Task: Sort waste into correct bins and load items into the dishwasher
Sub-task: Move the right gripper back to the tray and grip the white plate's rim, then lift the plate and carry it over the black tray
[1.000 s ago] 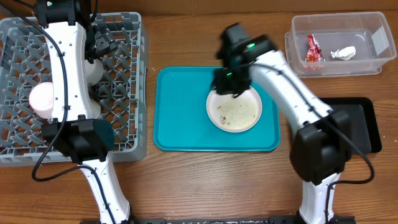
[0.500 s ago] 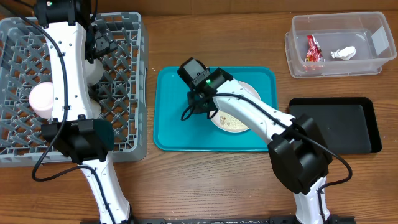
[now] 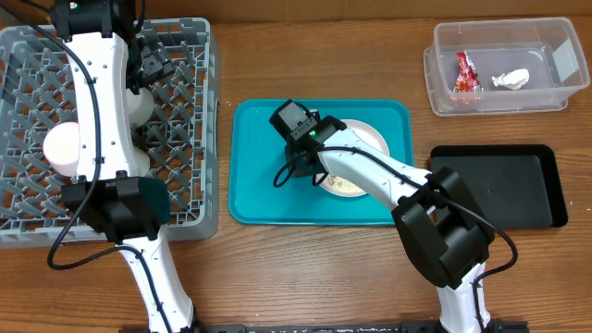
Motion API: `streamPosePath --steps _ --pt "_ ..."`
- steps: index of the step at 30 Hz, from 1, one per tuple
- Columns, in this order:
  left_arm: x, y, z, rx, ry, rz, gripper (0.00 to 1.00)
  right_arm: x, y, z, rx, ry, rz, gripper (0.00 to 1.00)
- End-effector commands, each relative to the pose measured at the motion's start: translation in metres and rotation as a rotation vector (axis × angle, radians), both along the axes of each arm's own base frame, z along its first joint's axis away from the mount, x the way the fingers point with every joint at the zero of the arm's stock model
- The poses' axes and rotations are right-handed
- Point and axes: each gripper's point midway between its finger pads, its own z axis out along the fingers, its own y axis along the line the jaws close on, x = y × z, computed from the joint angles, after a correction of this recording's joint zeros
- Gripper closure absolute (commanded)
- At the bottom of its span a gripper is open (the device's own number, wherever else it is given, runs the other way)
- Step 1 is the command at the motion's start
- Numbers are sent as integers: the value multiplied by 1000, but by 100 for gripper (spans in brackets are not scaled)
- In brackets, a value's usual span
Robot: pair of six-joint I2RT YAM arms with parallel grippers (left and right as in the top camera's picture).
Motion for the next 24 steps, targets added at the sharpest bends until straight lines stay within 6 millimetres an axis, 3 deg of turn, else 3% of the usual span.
streamPosePath --steps 1,6,16,24 --pt "0 3 1 20 -2 6 0 -2 -6 -7 -9 6 -22 66" --pt "0 3 1 20 -2 6 0 -8 -11 -16 -25 25 -22 70" --pt "0 3 1 20 -2 6 0 -11 -13 -16 -34 35 -21 96" --pt "0 3 1 20 -2 6 0 -15 -20 -17 -66 52 -23 96"
